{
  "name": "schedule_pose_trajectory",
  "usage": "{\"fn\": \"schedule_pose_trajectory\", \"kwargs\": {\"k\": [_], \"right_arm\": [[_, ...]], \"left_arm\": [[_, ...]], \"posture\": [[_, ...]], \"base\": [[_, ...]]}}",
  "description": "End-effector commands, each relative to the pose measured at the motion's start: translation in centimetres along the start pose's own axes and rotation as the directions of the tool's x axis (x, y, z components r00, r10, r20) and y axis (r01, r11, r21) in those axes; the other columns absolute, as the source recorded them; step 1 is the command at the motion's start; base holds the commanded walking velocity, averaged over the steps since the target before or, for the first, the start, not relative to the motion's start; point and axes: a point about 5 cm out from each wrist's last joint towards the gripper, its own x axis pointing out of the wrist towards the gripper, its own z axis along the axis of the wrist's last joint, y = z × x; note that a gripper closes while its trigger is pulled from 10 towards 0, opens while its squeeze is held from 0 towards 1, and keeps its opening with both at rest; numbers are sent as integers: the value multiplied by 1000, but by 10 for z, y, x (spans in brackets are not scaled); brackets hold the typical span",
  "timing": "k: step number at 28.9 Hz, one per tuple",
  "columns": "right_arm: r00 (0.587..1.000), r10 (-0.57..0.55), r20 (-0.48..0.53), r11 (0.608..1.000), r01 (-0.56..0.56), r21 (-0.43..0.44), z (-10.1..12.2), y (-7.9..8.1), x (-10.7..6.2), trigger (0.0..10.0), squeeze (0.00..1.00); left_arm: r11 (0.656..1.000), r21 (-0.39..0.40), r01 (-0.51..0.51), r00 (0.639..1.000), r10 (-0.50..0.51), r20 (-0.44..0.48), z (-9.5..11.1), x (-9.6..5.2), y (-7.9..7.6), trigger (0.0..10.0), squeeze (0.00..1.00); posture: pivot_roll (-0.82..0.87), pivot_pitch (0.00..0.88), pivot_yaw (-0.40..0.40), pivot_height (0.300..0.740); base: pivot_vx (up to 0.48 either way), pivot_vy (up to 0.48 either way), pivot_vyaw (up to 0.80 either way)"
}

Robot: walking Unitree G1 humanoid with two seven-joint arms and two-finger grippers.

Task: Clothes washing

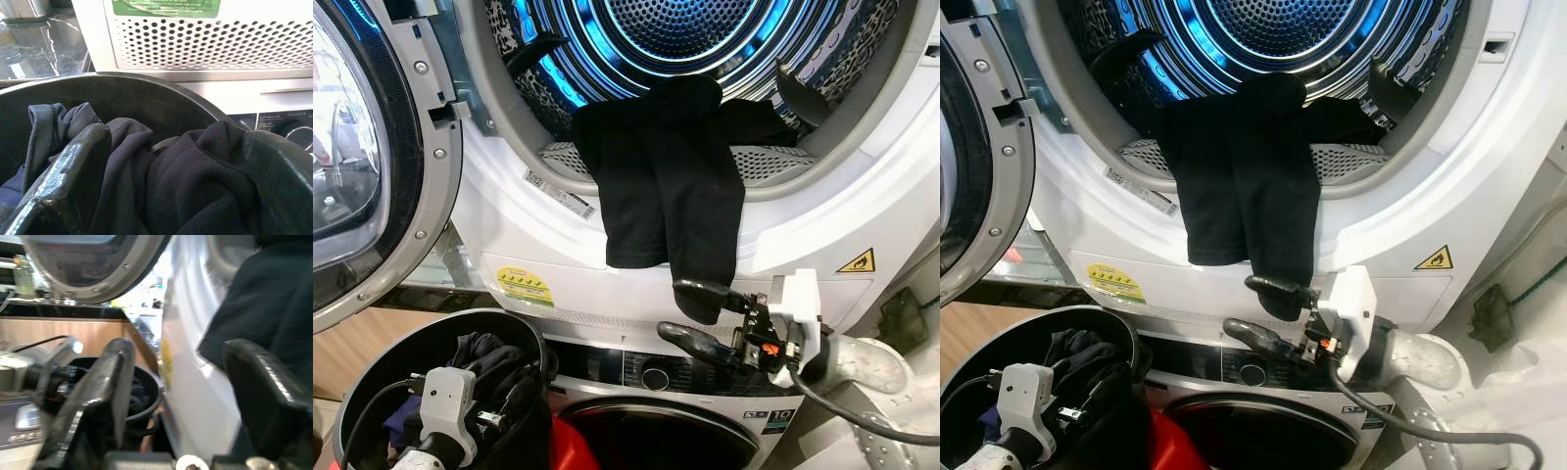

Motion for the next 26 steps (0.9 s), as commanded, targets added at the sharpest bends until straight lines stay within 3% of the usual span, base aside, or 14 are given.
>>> {"fn": "schedule_pose_trajectory", "kwargs": {"k": [1, 6, 11, 12, 13, 14, 19, 26], "right_arm": [[998, -53, 35, 998, 54, -25, 9, -8, -2, 10000, 1000], [978, -173, 118, 983, 179, -39, 22, -21, -6, 10000, 1000], [957, -289, 39, 952, 291, -91, 13, -34, -21, 10000, 1000], [951, -309, 24, 946, 310, -98, 11, -36, -21, 10000, 855], [948, -316, 20, 944, 317, -95, 10, -36, -21, 10000, 855], [944, -329, 2, 939, 328, -102, 7, -38, -21, 10000, 0], [928, -371, -43, 926, 366, -94, -2, -43, -18, 10000, 0], [948, -315, -53, 946, 309, -93, -4, -37, -12, 10000, 0]], "left_arm": [[1000, 11, -16, 1000, 17, -5, 0, -2, 4, 10000, 0], [1000, 12, -16, 1000, 16, -3, 1, -2, 4, 10000, 0], [1000, 16, -12, 1000, 12, -7, 0, -2, 4, 10000, 0], [1000, 17, -11, 1000, 11, -8, 0, -2, 5, 10000, 0], [1000, 17, -11, 1000, 11, -8, -1, -2, 5, 10000, 0], [1000, 18, -11, 1000, 11, -8, -1, -1, 5, 10000, 0], [1000, 18, -8, 1000, 8, -6, 0, -1, 4, 10000, 0], [1000, 13, -14, 1000, 14, -12, -2, -2, 5, 10000, 0]], "posture": [[78, 0, 64, 740], [73, 0, 66, 740], [74, 0, 66, 740], [72, 0, 66, 740], [72, 0, 66, 740], [72, 0, 65, 740], [80, 0, 63, 740], [76, 0, 62, 740]], "base": [[0, 0, 0], [0, 0, 0], [0, 0, 0], [0, 0, 0], [0, 0, 0], [0, 0, 0], [0, 0, 0], [0, 0, 0]]}}
